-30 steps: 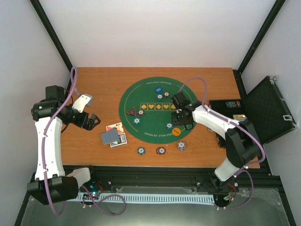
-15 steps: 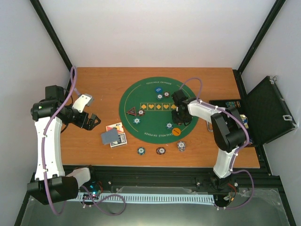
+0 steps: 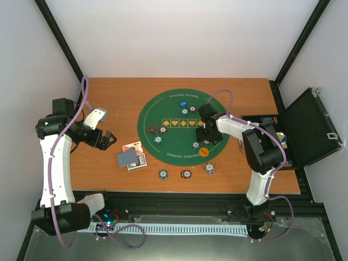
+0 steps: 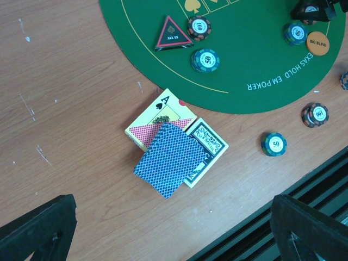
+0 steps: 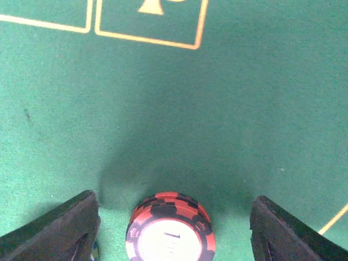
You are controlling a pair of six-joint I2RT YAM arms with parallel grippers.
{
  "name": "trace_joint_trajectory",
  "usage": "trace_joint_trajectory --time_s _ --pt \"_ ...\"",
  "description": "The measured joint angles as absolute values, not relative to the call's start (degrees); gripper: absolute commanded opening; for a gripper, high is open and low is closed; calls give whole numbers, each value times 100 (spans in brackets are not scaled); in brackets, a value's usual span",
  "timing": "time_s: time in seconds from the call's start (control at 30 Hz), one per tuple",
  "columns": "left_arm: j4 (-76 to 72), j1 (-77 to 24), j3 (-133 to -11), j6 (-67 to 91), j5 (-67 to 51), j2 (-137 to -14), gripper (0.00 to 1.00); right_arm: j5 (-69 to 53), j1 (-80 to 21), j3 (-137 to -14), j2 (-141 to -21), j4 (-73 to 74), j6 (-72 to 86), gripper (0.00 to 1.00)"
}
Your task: Distribute texas hold em gaming equipment
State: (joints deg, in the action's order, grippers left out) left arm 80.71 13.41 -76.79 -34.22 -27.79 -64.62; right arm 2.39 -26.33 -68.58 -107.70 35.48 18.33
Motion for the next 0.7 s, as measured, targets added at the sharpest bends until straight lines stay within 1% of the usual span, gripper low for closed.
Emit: trace_joint_trajectory --time_s 0.13,0.27,0.33,0.47,0.53,0.7 --pt "8073 1341 -7679 -3422 -2827 -6471 100 311 -2633 -6897 -10630 3704 1848 78" --pt "8073 1341 -7734 -3422 -2858 -6539 100 419 -2700 -6761 -9957 3813 1946 81" --pt "8068 1341 -7743 -3422 -2880 -6567 100 539 -2840 -6514 -9395 3844 2056 83" --pt "8064 1341 -7743 -3420 -2941 -6589 100 720 -3459 -5837 -8407 4016 2357 85" --pt "8058 1341 -7743 -3420 -2982 -6598 100 722 -3745 -5435 -8062 4156 2547 86" --pt "8053 1341 -7745 -3417 -3039 -6604 100 666 -3953 -4637 -7476 4381 2941 86"
